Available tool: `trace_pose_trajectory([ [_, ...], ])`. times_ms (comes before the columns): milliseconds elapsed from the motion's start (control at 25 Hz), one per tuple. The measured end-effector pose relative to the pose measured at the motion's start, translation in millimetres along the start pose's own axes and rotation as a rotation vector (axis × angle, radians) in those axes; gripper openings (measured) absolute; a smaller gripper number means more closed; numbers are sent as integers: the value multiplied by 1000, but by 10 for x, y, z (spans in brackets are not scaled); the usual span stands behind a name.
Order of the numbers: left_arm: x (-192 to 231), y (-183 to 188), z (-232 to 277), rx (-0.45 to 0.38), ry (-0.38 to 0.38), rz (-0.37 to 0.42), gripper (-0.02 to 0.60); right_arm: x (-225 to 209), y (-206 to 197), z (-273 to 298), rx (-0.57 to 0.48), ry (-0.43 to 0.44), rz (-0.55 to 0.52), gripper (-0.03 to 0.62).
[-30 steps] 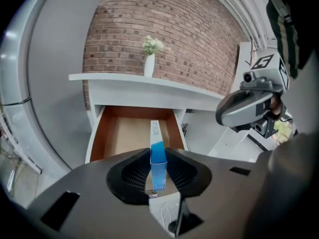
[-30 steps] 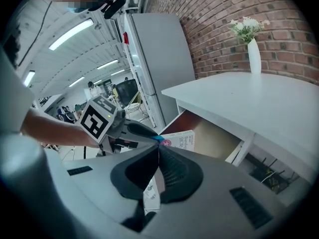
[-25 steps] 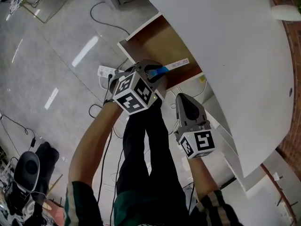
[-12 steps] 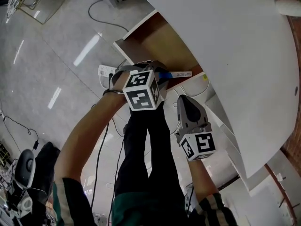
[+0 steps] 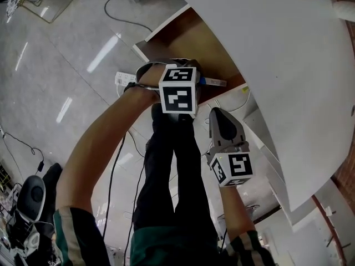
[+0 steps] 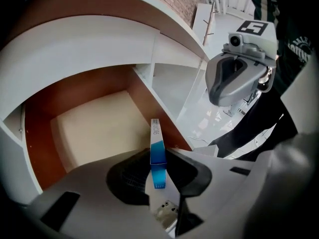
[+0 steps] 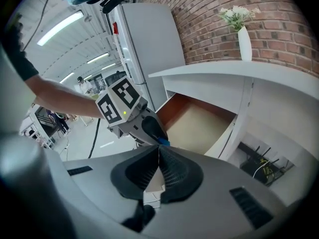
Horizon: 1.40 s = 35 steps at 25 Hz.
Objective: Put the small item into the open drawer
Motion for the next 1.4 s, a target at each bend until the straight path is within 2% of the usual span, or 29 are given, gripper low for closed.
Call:
trace_pose_trajectory([
  [160,88,-68,51,26,-34,8,104,-26,-9,83,10,-2,0,25],
  [600,256,-155,195,85,-48,9,110,-74,-22,81,25,0,15,25],
  [920,317,-222,307,152,-10,27,130,-58,-14,68,27,4,22,25],
  [1400,533,-308,373,191,36,-21,149,-111,-17,40,32,5,42,25],
])
Point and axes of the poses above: the fingertips, and each gripper's own axes: z forward along the fingers, x to its left, y out of its top, the point moved 2 cm from there along -z, backward along the fingers, and after that the axes turned 15 degrees about x, right-handed, at the moved point
